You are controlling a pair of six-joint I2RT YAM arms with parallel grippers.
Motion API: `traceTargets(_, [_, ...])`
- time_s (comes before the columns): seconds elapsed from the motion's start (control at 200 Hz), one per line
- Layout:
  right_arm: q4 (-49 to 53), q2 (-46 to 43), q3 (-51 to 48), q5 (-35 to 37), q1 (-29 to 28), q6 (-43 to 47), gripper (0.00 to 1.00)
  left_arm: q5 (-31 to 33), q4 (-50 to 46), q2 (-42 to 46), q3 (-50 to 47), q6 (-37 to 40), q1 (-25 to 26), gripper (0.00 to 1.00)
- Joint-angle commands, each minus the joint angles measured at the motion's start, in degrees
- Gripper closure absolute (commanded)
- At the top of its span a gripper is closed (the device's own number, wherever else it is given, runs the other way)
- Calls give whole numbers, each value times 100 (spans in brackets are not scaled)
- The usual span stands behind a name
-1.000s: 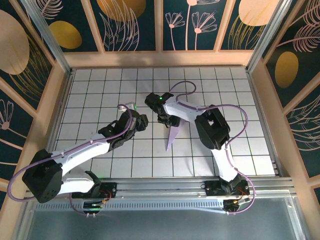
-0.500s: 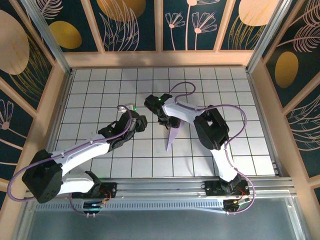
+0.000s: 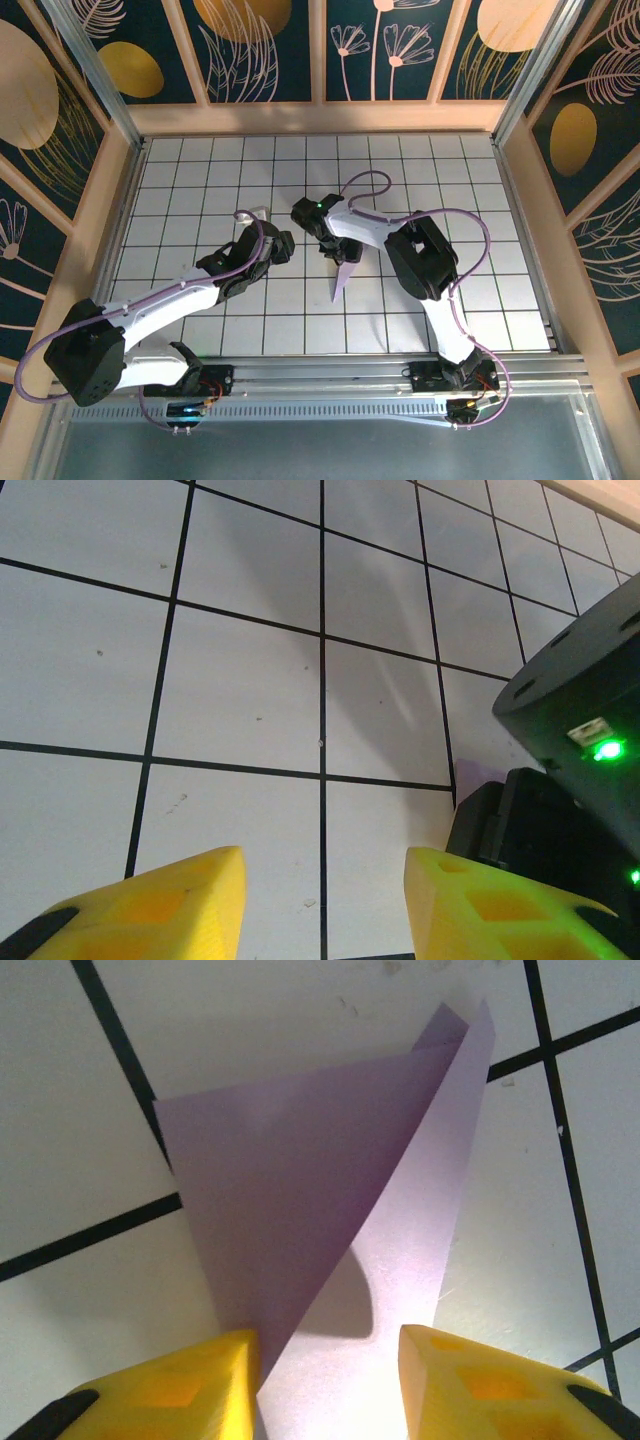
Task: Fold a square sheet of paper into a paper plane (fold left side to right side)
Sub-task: Pick up the paper plane at the center of the table.
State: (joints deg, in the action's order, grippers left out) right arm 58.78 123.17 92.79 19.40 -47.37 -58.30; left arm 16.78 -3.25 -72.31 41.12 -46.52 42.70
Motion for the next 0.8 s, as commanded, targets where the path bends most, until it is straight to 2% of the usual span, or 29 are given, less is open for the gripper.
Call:
traceTargets(0.0, [80, -56, -127, 45, -77, -230, 62, 8, -53, -45, -54, 85, -25, 55])
traceTargets(0.185, [79, -201, -199, 14, -112, -300, 70, 66, -80, 8, -54, 73, -30, 55])
traceTargets(0.445, [198, -521, -244, 103, -154, -409, 91, -2, -82, 112, -43, -56, -76, 52])
traceTargets(0.546, [212, -774, -335, 140, -167, -454, 100, -355, 39, 171, -83, -177, -234, 50])
traceTargets(0.791, [-267, -1741, -843, 446, -158, -177, 100, -1742, 604, 287, -330, -435, -962, 47])
